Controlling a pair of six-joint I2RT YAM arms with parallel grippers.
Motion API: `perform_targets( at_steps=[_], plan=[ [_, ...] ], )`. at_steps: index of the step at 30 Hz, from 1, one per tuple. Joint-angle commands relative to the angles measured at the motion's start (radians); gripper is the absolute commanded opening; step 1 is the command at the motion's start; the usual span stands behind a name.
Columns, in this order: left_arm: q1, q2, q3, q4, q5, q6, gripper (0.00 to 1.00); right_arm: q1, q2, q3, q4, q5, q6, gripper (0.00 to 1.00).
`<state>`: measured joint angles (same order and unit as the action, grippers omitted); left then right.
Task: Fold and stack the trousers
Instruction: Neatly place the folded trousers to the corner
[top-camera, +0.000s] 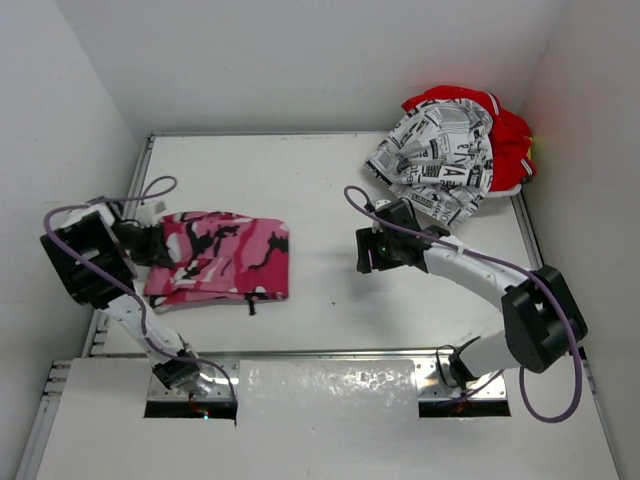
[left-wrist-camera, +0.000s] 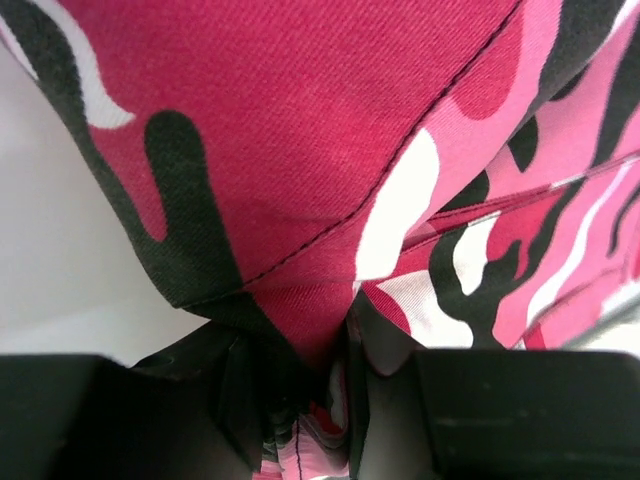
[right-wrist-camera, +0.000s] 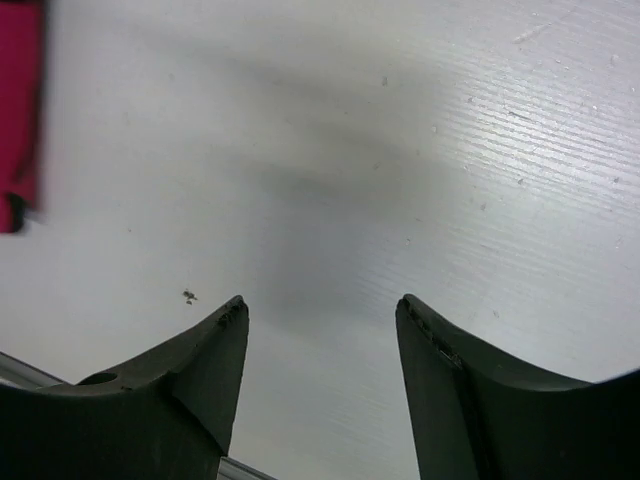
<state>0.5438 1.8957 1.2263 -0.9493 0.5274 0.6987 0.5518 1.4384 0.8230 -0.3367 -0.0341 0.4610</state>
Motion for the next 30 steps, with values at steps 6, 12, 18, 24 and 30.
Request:
perform_targets(
  at_steps=[6, 12, 18, 24, 30],
  plan=[
    [0.153, 0.068, 0.182, -0.080, -0.147, 0.242, 0.12, -0.004, 0.039, 0.074, -0.012, -0.012, -0.068, 0.60],
    [0.160, 0.085, 0.314, -0.112, -0.153, 0.225, 0.71, -0.024, 0.027, 0.117, -0.039, -0.006, -0.104, 0.65],
    [0.209, 0.010, 0.438, -0.239, -0.196, 0.156, 1.00, -0.079, -0.039, 0.137, -0.085, 0.014, -0.134, 0.74],
    [0.254, -0.194, 0.472, -0.283, -0.210, 0.050, 1.00, -0.225, -0.125, 0.110, -0.137, 0.023, -0.127, 0.98],
    [0.275, -0.478, 0.178, -0.017, -0.323, -0.091, 1.00, -0.420, -0.161, 0.022, -0.235, 0.114, -0.071, 0.99]
  ],
)
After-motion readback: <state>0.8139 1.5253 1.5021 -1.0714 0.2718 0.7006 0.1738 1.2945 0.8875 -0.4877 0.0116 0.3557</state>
